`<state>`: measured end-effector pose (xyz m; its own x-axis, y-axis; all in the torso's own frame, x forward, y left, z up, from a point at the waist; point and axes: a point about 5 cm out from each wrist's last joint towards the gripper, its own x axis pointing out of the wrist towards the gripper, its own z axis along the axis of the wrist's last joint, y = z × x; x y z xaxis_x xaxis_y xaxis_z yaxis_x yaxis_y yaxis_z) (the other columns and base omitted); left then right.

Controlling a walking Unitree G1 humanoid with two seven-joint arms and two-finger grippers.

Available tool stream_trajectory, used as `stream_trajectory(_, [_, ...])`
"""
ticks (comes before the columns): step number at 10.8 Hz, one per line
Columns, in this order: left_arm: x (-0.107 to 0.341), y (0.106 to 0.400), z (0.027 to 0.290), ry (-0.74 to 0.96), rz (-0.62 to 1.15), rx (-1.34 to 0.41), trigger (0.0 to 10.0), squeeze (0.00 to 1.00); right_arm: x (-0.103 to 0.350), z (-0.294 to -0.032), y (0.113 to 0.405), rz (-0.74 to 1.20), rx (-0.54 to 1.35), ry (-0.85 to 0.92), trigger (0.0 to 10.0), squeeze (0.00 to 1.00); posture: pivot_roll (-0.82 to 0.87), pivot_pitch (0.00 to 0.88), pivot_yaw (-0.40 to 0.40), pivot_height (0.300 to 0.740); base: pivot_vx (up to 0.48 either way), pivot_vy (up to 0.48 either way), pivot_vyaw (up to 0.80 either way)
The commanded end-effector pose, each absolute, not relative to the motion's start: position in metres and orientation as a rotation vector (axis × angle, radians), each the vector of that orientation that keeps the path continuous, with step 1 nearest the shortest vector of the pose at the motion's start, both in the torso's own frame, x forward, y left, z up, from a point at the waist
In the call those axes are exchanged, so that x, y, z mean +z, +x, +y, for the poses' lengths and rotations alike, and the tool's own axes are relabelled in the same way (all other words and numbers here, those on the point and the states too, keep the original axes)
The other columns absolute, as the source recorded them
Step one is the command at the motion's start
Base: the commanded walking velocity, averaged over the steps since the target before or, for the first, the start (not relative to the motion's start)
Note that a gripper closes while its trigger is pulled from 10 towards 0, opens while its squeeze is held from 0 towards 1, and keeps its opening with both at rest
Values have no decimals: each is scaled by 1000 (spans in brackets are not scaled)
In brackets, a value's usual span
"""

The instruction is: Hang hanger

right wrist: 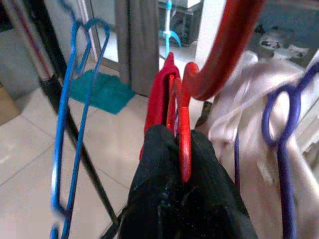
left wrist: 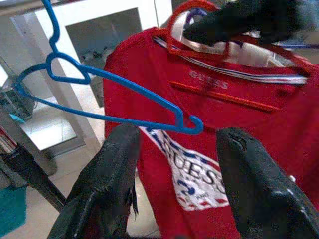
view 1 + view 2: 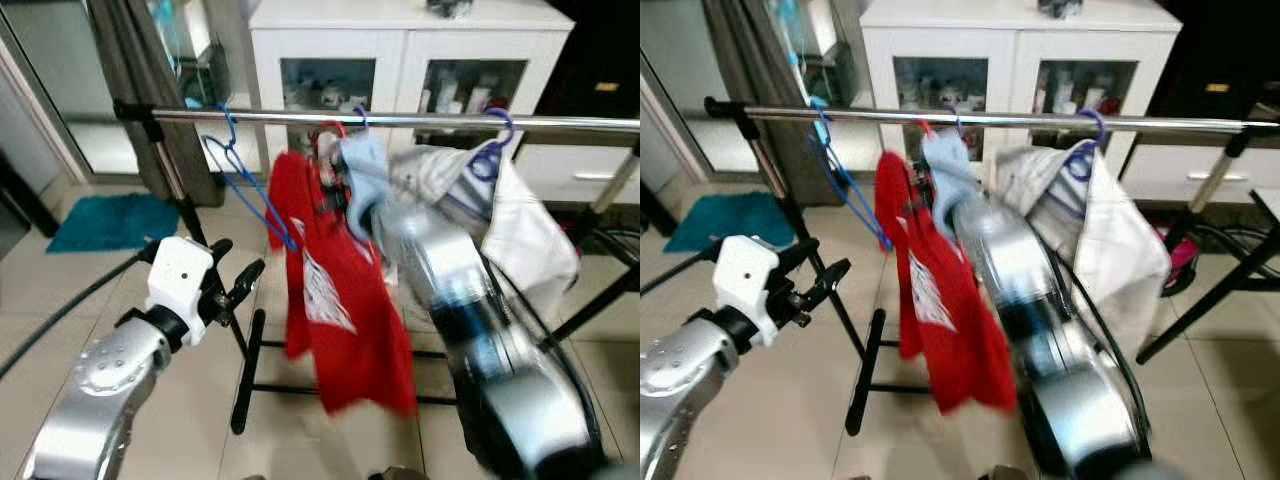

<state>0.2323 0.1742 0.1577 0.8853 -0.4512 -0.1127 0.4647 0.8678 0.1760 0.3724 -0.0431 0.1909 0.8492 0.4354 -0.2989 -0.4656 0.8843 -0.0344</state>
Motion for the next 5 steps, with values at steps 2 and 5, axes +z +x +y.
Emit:
stream_trajectory(2, [163,226,179,220,60,-481,10000,0,205,-39,387,265,448,-57,10000,0,-55,43,46,740,0,0,0])
stream_trajectory(5, [173,214,179,235,48,-533,10000,0,215,-37,405,289,371,16,10000,0,-16,76,44,740,0,0,0])
